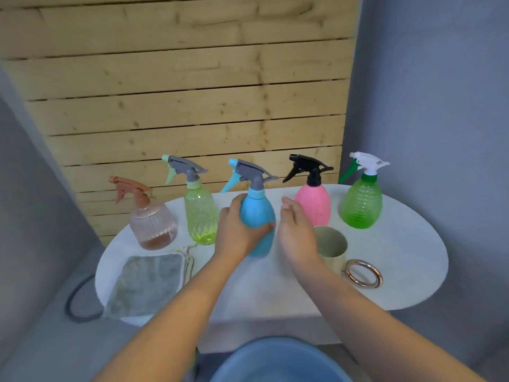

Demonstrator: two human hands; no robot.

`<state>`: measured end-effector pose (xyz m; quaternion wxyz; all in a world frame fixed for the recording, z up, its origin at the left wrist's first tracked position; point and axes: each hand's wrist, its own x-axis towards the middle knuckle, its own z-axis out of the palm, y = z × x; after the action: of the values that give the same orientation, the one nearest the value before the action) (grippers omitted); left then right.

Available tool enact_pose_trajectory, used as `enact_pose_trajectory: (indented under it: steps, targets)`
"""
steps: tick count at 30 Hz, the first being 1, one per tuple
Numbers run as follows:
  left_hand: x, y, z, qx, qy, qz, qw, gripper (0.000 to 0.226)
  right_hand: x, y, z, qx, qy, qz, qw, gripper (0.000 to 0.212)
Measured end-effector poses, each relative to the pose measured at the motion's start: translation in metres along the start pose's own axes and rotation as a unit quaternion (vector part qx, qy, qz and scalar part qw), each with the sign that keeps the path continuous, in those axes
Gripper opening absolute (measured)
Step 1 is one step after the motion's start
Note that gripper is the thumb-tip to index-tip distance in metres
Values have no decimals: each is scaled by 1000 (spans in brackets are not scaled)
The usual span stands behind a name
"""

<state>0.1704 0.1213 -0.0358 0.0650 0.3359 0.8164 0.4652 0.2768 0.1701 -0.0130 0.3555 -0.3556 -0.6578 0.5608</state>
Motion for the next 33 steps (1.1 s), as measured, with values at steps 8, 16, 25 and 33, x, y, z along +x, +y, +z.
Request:
enact_pose_trajectory:
  steps: [8,16,25,33]
  targets:
    - [-125,36,-47,60,-91,19,994,76,-66,-24,-41,19,-73,-6,997,23]
    - [-179,40,-58,-18,-150,-32,988,79,-108,-19,-62,25,-131,6,991,26]
    - [-167,25,-77,-175,-272,-60,944,72,-101,-14,-55,23,-185,-29,982,41]
    - [-155,21,-79,-240,-303,-60,920,68,-94,-13,-51,105,-230,-14,967,36]
